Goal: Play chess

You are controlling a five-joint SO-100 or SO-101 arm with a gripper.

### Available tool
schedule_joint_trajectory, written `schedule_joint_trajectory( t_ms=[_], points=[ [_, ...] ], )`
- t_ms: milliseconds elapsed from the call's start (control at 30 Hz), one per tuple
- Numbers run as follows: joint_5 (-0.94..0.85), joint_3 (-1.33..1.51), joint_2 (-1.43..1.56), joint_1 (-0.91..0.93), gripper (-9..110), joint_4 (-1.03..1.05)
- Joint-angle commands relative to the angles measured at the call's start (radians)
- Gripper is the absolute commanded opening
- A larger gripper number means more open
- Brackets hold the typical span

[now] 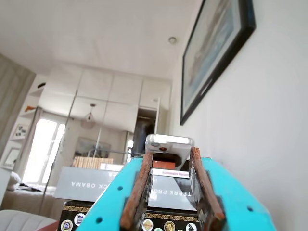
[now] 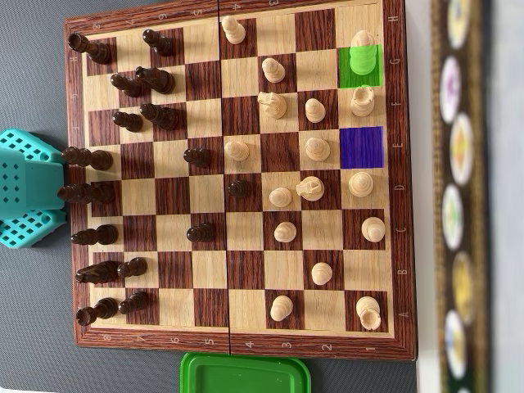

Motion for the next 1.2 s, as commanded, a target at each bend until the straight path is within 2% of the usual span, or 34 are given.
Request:
schedule_joint_trajectory(
  t_ms=[0,233,367,933,1167],
  points=[
    [-0.002,0.015,0.005,0.014,12,-0.147],
    [-0.006,0.155,0.005,0.014,12,-0.575],
    [-0.012,0.196,0.005,0.014,12,-0.750],
    [-0.014,0.224,0.005,0.014,12,-1.154],
    [-0.005,0.224,0.005,0.003,12,-1.167]
  ],
)
